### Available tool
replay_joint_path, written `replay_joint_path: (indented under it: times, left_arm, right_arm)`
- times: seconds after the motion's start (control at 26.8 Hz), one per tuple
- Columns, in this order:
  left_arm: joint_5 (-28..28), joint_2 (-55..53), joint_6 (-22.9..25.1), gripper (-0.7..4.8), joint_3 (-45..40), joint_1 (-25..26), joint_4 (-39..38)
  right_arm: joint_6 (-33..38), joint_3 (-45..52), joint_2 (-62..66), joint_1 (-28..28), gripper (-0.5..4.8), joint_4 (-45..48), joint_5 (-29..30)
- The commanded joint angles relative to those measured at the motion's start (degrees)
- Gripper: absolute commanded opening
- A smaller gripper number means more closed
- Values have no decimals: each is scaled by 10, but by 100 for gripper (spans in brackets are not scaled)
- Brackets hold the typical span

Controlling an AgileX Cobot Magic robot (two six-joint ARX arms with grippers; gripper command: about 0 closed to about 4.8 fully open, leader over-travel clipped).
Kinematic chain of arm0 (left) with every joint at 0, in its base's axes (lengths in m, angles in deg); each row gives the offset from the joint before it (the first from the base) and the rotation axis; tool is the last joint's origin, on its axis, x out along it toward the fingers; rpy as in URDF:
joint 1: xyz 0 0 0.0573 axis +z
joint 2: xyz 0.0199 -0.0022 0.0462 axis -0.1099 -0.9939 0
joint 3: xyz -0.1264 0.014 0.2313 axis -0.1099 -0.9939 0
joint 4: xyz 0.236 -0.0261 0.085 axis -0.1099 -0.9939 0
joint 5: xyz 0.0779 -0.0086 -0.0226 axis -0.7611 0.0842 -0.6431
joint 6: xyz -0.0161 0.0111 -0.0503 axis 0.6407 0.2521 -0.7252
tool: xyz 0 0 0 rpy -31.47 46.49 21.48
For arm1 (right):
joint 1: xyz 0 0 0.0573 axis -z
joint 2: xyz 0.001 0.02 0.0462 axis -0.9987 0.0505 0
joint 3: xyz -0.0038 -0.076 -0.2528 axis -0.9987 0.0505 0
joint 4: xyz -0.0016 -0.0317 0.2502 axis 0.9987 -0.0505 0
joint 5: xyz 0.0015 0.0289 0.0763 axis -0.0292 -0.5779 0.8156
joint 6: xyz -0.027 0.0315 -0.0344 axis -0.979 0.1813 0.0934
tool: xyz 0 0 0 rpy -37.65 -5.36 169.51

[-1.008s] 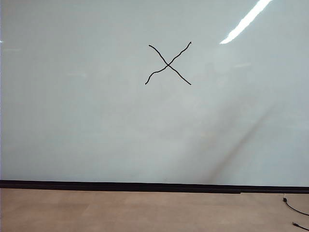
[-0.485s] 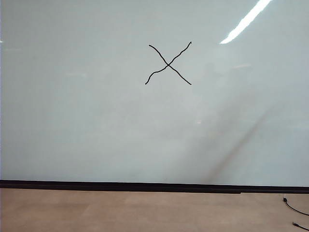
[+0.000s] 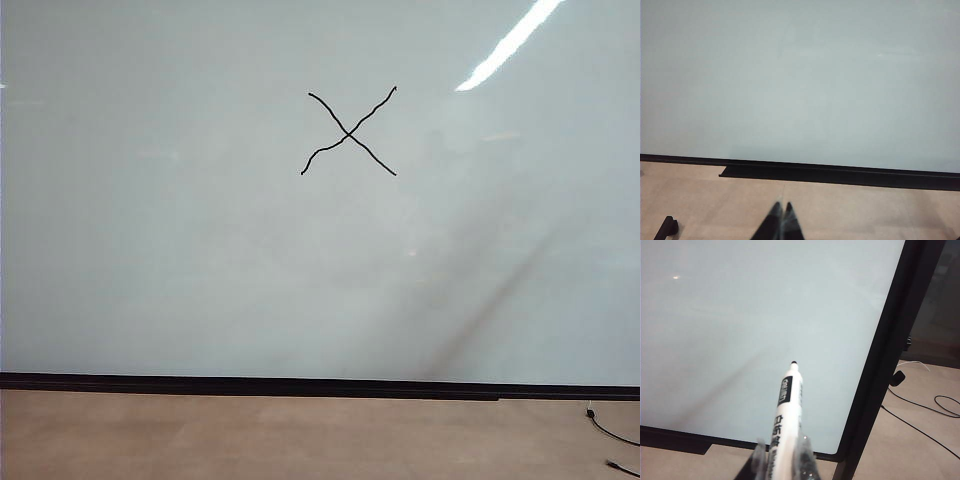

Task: Pick up the pen on the shelf to the right of the whiteboard and draw a cross mark.

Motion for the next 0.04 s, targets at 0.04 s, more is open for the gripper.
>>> replay_joint_path:
  times: [0.04]
  left_arm:
    - [2, 0, 2, -5, 2, 0, 5]
  right_arm:
    - [3, -2, 0, 0, 0, 8, 0]
